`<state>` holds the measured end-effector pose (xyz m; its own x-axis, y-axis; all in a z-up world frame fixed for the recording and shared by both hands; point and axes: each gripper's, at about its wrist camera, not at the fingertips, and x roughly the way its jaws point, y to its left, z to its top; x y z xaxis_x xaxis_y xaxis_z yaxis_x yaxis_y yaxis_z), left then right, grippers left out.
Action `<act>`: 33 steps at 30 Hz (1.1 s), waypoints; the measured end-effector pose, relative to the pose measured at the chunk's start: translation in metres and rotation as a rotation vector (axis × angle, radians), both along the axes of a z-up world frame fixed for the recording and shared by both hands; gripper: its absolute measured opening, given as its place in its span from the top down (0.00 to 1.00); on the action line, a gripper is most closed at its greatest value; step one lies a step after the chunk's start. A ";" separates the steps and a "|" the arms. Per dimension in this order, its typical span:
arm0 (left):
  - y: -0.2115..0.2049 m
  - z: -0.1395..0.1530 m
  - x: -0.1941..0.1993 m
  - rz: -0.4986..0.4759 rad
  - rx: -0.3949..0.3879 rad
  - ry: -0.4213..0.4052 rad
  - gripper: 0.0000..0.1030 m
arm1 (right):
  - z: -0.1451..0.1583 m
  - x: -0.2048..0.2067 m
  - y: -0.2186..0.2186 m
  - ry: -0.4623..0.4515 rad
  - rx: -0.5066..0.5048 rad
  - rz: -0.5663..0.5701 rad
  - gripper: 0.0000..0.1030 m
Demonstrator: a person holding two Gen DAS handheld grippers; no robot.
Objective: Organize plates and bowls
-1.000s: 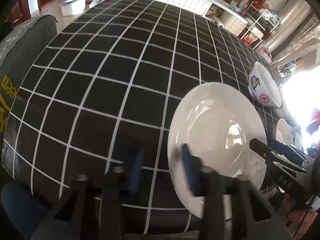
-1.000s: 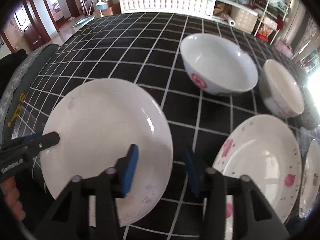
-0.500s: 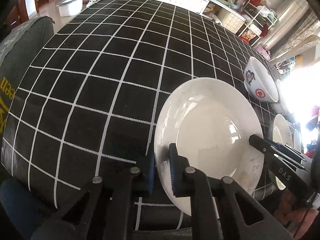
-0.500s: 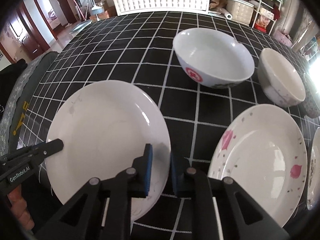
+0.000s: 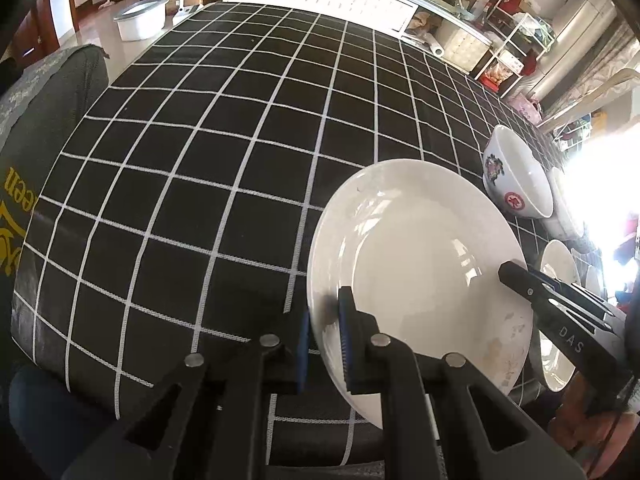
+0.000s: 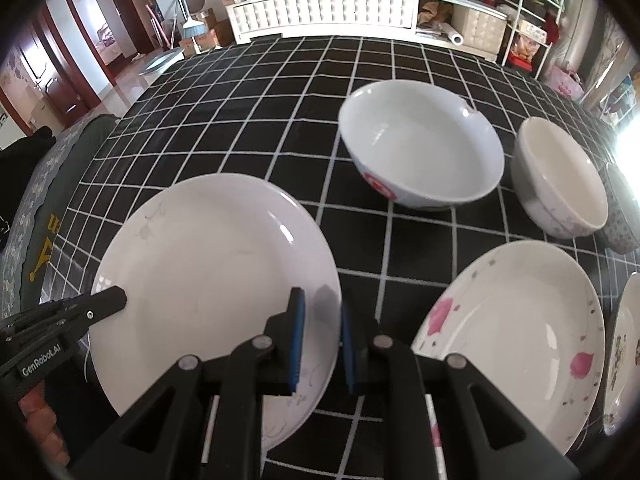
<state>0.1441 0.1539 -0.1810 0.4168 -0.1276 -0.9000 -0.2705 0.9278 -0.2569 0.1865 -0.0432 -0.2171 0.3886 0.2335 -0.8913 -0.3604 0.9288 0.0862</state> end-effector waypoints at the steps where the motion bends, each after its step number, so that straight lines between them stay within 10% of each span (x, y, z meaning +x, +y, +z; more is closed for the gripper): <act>1: -0.001 0.001 0.000 -0.002 0.003 0.000 0.89 | -0.001 0.000 -0.001 0.005 0.002 -0.004 0.80; 21: 0.000 0.023 -0.025 0.054 0.049 -0.017 0.89 | 0.016 -0.027 -0.038 -0.008 0.112 -0.012 0.80; 33: -0.112 0.074 -0.025 -0.188 0.052 -0.128 0.89 | 0.044 -0.050 -0.114 -0.071 0.200 -0.113 0.80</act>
